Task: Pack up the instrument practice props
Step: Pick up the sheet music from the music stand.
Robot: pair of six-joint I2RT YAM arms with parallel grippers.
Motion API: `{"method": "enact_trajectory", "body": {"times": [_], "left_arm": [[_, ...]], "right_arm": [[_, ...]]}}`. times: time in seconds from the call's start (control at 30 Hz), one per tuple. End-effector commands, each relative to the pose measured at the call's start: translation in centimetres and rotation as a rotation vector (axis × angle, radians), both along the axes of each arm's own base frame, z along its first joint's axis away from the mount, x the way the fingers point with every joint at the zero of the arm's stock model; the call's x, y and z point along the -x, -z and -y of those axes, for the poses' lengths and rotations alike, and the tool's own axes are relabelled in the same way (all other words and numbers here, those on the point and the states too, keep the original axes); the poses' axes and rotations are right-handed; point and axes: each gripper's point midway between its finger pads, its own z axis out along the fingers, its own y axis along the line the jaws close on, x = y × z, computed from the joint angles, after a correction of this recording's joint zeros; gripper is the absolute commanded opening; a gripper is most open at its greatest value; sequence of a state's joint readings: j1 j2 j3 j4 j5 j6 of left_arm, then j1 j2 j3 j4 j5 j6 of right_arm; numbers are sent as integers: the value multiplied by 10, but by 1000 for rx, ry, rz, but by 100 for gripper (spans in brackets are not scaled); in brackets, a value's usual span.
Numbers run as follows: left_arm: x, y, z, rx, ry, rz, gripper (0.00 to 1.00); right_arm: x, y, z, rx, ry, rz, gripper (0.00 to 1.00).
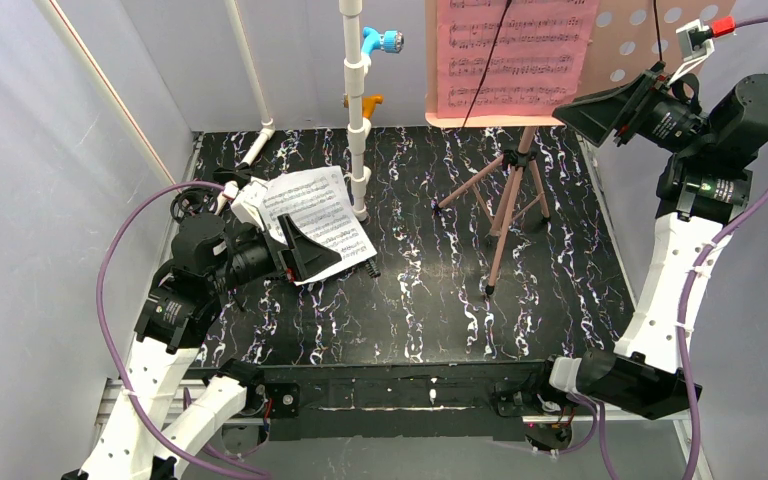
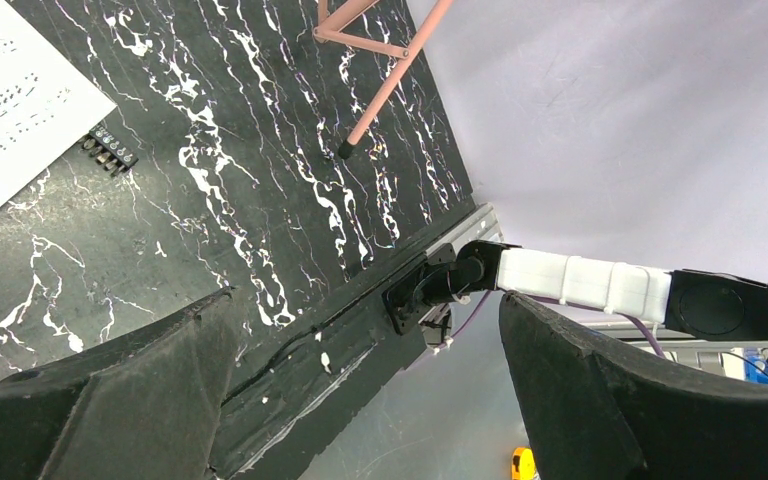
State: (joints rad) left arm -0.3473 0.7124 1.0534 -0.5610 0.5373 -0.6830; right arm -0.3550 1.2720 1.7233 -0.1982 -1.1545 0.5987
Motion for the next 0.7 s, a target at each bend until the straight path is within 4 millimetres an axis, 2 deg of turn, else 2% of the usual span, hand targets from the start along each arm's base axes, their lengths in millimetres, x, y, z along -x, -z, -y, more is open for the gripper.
{"method": "enact_trajectory", "body": {"times": [0.0,0.27,0.47,0.67], "left_arm": [[2,-2,1,7,9,16,98],[3,-2,0,7,6,15,98],[2,-4,1,10,6,16,98],[2,-5,1,16,4,14,98]], "right_arm": [[-8,-5,4,1,24,23,99],[-5,-24,15,122,163,129,98],[-17,-20,22,79,214,103,98],[-18,-26,16,44,217,109,98]]}}
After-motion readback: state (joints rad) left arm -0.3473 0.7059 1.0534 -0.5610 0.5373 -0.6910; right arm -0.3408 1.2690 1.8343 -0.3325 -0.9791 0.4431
